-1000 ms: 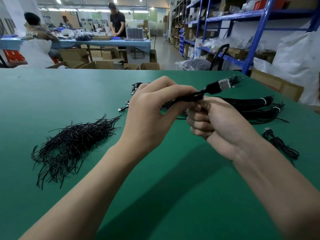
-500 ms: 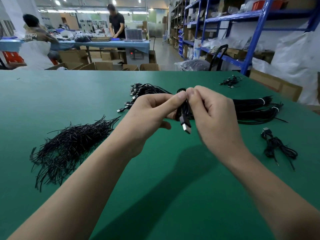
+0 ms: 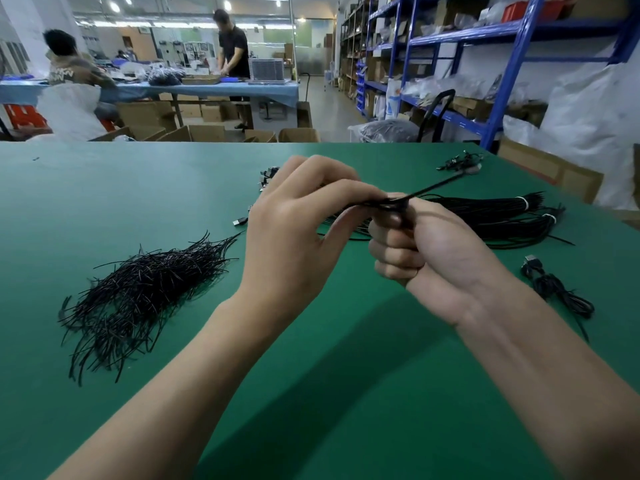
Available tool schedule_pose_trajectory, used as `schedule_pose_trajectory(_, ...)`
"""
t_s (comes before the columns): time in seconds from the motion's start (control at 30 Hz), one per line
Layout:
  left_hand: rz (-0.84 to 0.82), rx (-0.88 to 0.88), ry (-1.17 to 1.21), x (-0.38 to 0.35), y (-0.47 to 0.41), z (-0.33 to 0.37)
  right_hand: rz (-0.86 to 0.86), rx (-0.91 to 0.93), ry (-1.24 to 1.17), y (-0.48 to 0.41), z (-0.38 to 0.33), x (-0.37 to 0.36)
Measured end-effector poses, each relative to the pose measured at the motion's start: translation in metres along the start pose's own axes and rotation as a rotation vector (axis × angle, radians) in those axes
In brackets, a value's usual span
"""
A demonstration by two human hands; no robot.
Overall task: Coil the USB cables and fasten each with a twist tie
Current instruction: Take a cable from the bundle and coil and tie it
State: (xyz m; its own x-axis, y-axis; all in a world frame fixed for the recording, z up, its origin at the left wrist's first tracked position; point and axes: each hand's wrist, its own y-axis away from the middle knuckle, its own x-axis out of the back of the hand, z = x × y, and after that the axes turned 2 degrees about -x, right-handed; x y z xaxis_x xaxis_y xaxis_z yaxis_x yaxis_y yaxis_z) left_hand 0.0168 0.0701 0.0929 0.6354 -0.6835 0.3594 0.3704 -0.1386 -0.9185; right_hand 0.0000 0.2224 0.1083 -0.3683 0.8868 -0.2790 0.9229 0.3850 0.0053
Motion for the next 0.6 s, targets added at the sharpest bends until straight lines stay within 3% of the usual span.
schedule_pose_trajectory(0.1,-0.03,0.026,0.025,0.0,0.0,-0.001,0.086,0.128,0.131,-0.001,0.0,0.001)
schedule_pose_trajectory(0.23,-0.046,0.585,0.519,0.006,-0.007,0.001,0.318,0.56,0.642,-0.004,-0.001,0.007)
schedule_pose_trajectory(0.3,-0.221,0.81,0.658,0.009,-0.01,-0.001,0.353,0.75,0.846,-0.003,0.002,0.006)
schedule_pose_trajectory(0.37,-0.374,0.824,0.698,0.01,-0.009,-0.003,0.357,0.864,0.966,-0.001,0.006,0.003)
schedule_pose_trajectory(0.5,-0.294,0.723,0.75,0.006,-0.008,-0.003,0.316,0.775,0.909,-0.005,0.01,0.003)
schedule_pose_trajectory(0.6,-0.181,0.614,0.729,0.003,-0.008,-0.002,0.156,0.437,0.419,-0.006,0.009,0.003)
